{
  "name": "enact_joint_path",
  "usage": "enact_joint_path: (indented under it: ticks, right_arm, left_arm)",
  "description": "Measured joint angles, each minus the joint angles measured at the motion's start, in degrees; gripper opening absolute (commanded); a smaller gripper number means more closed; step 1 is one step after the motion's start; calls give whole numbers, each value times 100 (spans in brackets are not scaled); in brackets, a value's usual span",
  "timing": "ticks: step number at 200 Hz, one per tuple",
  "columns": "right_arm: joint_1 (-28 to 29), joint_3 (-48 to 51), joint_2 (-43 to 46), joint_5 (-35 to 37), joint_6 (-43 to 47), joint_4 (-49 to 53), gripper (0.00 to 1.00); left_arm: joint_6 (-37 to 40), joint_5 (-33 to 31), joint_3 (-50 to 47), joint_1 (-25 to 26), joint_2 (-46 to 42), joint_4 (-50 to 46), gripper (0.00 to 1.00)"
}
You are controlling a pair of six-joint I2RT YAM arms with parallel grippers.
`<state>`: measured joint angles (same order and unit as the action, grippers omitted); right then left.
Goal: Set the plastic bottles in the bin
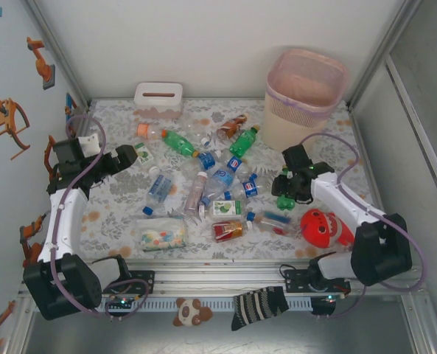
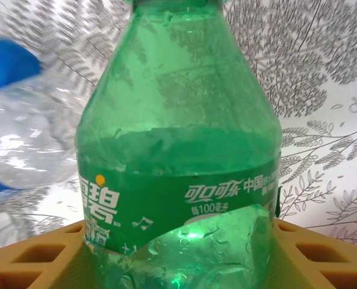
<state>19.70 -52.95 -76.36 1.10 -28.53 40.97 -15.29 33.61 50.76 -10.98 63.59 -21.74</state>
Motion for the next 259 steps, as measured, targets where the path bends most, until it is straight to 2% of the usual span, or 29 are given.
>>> enact_joint_path:
  ticks: [56,99,137,177,216,259]
  right_arm:
    - [0,-1102,568,-48,146,575,60]
    - [2,-2168,643,-168,286,1049,60]
    - [2,-3215,601,-223,411,1335,60]
    - [4,-4450,240,-221,492,1493,60]
    - [-20,-5606,-439,-17,605,1532,60]
    - [-570,-6782,-1469,-96,651,1513,60]
  left_arm:
    - [144,490,-431,2,-1163,610,98]
    - [313,1075,-922,22,-1871,1373,97]
    - [487,1287,-1351,232,-2522,1941,97]
    - [739,1320,-1386,466,-2820,2131,98]
    - [970,1032,-1486,542,-3261,2109,100]
    - [1113,800,-1513,570,-3379,2063,100]
